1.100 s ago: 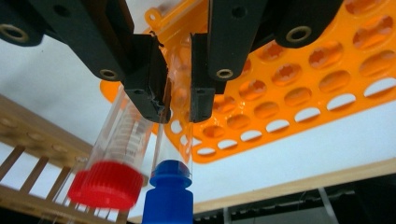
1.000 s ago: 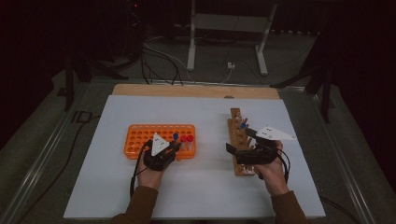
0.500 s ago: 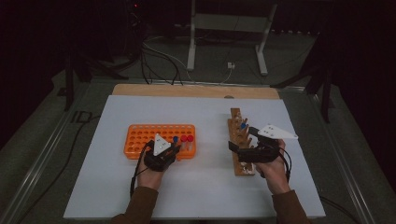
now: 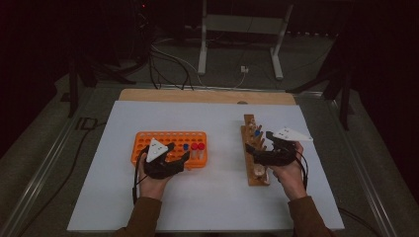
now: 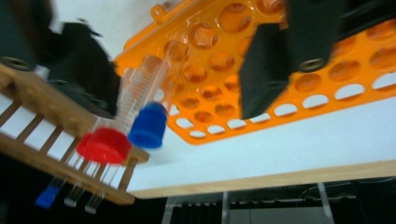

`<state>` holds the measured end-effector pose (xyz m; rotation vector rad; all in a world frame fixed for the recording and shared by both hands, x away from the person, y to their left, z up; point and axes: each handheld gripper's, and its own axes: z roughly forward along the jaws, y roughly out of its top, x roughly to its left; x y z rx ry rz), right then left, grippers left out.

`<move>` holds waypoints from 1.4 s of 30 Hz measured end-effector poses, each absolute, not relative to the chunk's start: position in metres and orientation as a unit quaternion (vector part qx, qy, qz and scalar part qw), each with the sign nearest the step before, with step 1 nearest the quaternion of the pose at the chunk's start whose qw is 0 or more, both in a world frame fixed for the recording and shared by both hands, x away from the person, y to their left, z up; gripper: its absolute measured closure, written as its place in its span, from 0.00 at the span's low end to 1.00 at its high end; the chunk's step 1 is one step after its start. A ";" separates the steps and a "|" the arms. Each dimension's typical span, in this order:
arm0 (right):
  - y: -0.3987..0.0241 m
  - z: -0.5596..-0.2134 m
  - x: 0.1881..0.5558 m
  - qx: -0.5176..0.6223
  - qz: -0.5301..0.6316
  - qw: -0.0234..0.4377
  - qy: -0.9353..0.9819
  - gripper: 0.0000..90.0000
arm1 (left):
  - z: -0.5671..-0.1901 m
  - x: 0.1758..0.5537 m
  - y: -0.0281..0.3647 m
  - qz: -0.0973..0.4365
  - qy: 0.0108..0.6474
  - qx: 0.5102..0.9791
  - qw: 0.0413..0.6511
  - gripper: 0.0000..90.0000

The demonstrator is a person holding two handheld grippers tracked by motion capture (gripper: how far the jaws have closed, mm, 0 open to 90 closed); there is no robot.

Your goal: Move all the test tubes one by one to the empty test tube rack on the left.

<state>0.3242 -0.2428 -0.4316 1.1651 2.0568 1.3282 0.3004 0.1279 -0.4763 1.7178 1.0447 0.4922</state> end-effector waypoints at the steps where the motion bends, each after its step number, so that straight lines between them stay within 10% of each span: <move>1: -0.243 -0.434 0.327 0.423 0.476 0.213 0.741 0.09 | -0.475 0.300 0.129 0.204 0.437 0.711 0.512 0.27; 21: -0.239 -0.460 0.362 0.479 0.425 0.250 0.726 0.83 | -0.469 0.302 0.131 0.198 0.457 0.708 0.502 0.06; 42: -0.233 -0.451 0.358 0.461 0.417 0.267 0.737 0.85 | -0.470 0.302 0.130 0.194 0.454 0.708 0.505 0.06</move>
